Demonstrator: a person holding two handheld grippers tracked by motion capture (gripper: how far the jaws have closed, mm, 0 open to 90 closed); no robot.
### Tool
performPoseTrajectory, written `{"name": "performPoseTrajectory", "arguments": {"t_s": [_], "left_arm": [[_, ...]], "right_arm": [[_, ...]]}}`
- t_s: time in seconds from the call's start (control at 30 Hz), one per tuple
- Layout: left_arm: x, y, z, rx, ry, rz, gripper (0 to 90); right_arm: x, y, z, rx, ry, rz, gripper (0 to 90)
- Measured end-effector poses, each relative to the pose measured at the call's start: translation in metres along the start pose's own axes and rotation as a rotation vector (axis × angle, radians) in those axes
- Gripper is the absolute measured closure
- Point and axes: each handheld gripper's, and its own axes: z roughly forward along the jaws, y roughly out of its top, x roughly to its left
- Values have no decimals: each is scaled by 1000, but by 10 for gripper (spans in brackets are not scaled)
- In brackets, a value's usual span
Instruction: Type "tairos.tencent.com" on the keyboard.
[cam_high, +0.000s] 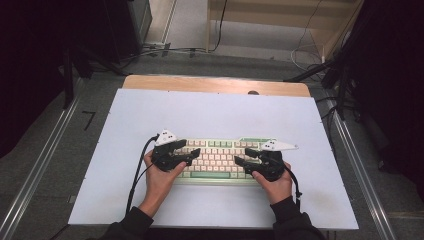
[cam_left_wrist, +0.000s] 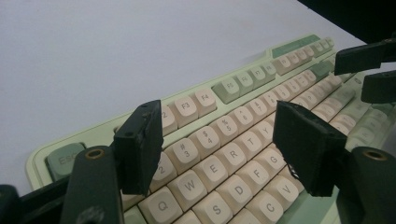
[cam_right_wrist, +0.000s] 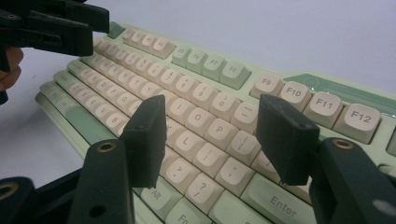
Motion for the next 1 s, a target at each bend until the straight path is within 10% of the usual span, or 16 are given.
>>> {"name": "performPoseTrajectory", "arguments": {"t_s": [0.5,1.0], "left_arm": [[5,-2,-1,42,-30,21,882],[2,-8,14,129,-37,47,900]], "right_arm": [[0,0,0,0,0,-1,413],[0,0,0,2,2,-2,416]]}}
